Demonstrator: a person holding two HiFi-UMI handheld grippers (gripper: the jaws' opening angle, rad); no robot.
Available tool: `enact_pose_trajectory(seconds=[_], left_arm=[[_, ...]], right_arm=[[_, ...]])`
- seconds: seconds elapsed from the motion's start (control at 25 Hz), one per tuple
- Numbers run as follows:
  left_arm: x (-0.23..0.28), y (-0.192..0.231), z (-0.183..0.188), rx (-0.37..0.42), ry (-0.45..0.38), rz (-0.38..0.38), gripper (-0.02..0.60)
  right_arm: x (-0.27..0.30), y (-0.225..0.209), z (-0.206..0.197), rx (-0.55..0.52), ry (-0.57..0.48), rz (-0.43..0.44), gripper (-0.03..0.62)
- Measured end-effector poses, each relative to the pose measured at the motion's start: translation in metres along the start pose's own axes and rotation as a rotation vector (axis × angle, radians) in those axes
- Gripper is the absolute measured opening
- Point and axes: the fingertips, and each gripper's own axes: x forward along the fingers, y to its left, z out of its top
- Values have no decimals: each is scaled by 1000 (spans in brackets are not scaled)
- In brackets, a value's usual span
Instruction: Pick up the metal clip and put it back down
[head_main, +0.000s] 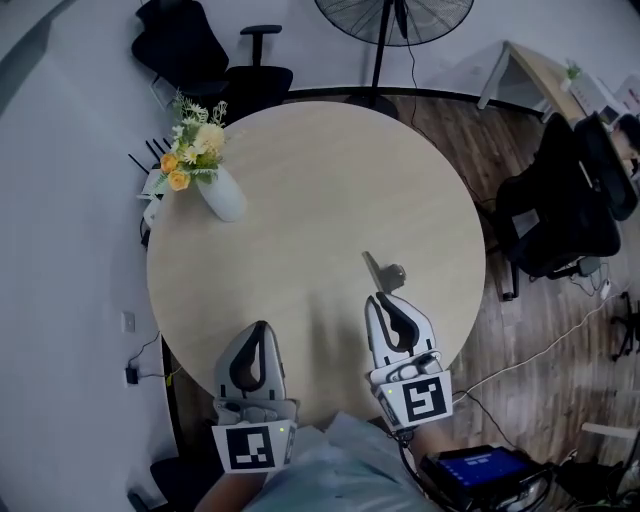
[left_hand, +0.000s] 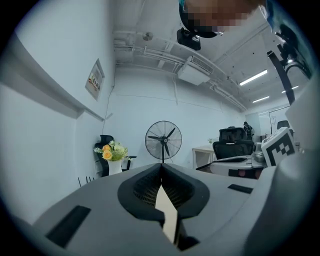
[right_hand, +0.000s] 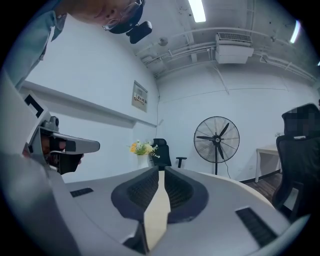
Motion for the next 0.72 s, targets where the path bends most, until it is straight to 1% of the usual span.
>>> enact_pose_trajectory(seconds=[0.12, 0.2, 0.28, 0.36, 0.52, 0.72], left_arm=[[-27, 16, 8, -16, -26, -18, 18], [-44, 27, 12, -11, -47, -23, 20], [-56, 37, 17, 4, -71, -27, 18], [-67, 45, 20, 17, -88, -31, 20], [-85, 58, 25, 27, -117, -41, 20], [-101, 72, 24, 1, -107, -38, 18]], right_arm=[[-14, 36, 11, -27, -22, -24, 60], [-23, 59, 15, -40, -30, -30, 57], [-28, 78, 23, -56, -65, -36, 57], [-33, 92, 29, -65, -109, -47, 55], [-40, 115, 34, -79, -124, -57, 51], [-37, 137, 45, -96, -156, -42, 48]])
